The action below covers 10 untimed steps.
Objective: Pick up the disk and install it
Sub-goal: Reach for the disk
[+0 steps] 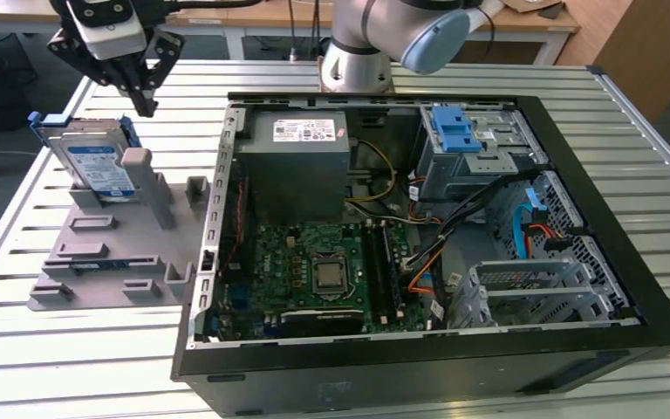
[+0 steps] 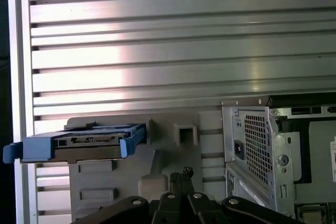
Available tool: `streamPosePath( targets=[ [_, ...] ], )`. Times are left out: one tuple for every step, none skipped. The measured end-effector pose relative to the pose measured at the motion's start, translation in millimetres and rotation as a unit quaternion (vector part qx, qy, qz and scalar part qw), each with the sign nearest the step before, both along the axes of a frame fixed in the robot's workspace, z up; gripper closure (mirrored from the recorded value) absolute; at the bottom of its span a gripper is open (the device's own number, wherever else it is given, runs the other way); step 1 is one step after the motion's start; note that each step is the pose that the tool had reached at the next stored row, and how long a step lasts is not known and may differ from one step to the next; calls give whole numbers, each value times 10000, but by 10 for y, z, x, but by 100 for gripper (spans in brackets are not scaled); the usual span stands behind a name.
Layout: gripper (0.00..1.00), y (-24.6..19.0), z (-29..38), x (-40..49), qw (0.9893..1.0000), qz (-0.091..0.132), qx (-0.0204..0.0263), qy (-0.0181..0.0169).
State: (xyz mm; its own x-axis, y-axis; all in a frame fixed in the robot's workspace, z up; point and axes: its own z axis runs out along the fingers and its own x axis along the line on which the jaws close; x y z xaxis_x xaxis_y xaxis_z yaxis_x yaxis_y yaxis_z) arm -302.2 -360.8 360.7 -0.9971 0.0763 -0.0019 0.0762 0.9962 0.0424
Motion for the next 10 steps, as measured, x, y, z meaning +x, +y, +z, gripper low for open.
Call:
streamPosePath(
  targets=[
    [89,2,-1,-11,10000,0,0,1],
    [89,5,-1,-21,10000,0,0,2],
    [89,11,-1,-33,10000,0,0,3],
    [89,18,-3,-48,10000,0,0,3],
    [89,25,-4,-64,10000,0,0,3],
    [89,32,-5,-78,10000,0,0,3],
    [89,38,-7,-92,10000,0,0,3],
    [89,44,-9,-106,10000,0,0,4],
    [89,51,-11,-119,10000,0,0,3],
    [89,57,-13,-134,10000,0,1,3]
  ],
)
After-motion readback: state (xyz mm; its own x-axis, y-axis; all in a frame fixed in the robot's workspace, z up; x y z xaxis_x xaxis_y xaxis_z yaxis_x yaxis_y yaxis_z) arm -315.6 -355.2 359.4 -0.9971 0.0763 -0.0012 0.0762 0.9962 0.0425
